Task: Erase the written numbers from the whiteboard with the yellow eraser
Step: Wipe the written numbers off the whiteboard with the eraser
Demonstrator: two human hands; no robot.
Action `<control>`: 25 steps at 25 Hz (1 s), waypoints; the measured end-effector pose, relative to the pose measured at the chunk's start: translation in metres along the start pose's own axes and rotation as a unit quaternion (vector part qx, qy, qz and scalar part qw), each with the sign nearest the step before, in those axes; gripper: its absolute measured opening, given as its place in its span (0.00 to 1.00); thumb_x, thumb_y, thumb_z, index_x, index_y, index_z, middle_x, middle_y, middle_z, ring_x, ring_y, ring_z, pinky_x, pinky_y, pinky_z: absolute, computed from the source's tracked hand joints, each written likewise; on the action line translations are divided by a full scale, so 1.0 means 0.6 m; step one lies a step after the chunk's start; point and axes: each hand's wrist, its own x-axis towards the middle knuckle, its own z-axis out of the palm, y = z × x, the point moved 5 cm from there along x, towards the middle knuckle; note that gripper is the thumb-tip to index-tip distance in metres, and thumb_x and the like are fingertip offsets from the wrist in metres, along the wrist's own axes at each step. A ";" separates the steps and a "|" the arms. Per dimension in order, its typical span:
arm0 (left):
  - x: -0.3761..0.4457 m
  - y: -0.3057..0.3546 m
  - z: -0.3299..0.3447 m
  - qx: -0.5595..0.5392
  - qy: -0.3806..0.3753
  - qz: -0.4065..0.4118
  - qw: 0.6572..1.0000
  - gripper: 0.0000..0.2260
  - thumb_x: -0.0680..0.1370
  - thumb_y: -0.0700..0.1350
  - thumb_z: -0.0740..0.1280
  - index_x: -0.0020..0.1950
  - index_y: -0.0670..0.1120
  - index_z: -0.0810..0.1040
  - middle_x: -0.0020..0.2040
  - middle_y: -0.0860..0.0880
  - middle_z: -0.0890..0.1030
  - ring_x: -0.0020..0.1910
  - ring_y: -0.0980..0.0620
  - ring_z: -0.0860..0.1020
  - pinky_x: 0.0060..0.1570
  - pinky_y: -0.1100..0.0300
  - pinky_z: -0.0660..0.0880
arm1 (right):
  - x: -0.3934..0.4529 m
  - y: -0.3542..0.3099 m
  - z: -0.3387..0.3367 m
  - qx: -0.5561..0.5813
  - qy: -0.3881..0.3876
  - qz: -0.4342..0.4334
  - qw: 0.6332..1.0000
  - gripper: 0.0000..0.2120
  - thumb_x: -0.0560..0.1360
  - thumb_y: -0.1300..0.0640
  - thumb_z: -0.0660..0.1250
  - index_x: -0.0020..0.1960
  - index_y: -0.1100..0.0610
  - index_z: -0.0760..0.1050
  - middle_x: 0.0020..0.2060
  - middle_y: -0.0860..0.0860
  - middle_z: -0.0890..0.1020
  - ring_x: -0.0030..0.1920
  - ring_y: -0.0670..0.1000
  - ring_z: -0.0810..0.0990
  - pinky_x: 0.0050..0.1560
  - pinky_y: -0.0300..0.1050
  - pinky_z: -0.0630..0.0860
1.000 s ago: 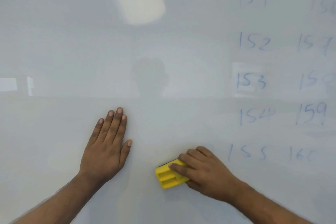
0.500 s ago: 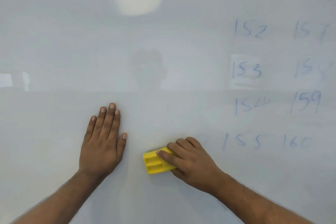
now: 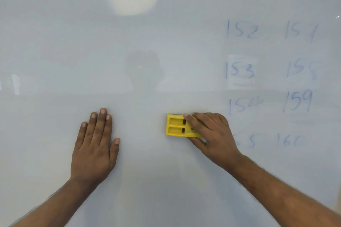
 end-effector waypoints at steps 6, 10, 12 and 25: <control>-0.011 0.006 0.000 -0.002 -0.020 -0.015 1.000 0.30 0.82 0.51 0.51 0.81 0.39 0.51 0.83 0.44 0.50 0.82 0.44 0.49 0.81 0.47 0.46 | -0.111 -0.015 0.016 0.014 -0.095 -0.044 0.994 0.22 0.77 0.50 0.66 0.70 0.51 0.68 0.58 0.50 0.77 0.55 0.54 0.76 0.57 0.48 0.68; -0.014 0.011 -0.006 -0.003 -0.035 -0.020 0.999 0.30 0.82 0.51 0.51 0.81 0.38 0.52 0.83 0.43 0.51 0.82 0.43 0.50 0.80 0.46 0.47 | -0.149 -0.027 0.012 0.026 -0.180 -0.068 0.981 0.20 0.78 0.47 0.63 0.69 0.49 0.70 0.57 0.47 0.78 0.53 0.52 0.76 0.58 0.46 0.68; -0.014 0.013 -0.014 -0.010 -0.042 -0.020 0.999 0.31 0.81 0.52 0.52 0.81 0.38 0.53 0.83 0.42 0.52 0.82 0.43 0.51 0.80 0.46 0.47 | -0.147 -0.022 -0.004 0.043 -0.197 -0.044 0.978 0.20 0.79 0.45 0.63 0.69 0.48 0.69 0.57 0.46 0.77 0.54 0.50 0.75 0.58 0.44 0.69; 0.179 0.079 -0.088 -0.064 0.000 0.043 0.997 0.33 0.80 0.57 0.53 0.81 0.41 0.57 0.82 0.46 0.56 0.82 0.46 0.54 0.81 0.49 0.48 | -0.032 0.132 -0.192 0.024 0.005 0.179 0.984 0.29 0.74 0.41 0.63 0.72 0.50 0.67 0.54 0.43 0.76 0.52 0.45 0.72 0.51 0.37 0.69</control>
